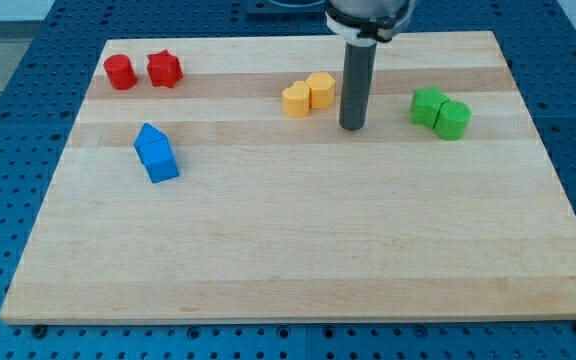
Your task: Separate the yellow blocks from each other
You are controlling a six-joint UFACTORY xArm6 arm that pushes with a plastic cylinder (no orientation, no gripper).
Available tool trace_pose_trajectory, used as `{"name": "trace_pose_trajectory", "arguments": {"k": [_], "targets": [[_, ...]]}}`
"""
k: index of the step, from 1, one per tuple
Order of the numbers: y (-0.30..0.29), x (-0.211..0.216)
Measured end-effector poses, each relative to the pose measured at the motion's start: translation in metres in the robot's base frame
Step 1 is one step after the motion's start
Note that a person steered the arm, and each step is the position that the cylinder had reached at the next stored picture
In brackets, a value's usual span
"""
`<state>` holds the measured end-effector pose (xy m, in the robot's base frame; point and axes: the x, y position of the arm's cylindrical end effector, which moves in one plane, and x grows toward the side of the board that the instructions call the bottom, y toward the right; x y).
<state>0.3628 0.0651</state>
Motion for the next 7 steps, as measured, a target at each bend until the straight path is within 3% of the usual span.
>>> {"name": "trace_pose_trajectory", "arguments": {"k": [2,4,5,7], "targets": [[0.001,-0.055],[-0.011,-0.073],[0.021,-0.051],[-0.018,-0.024]]}}
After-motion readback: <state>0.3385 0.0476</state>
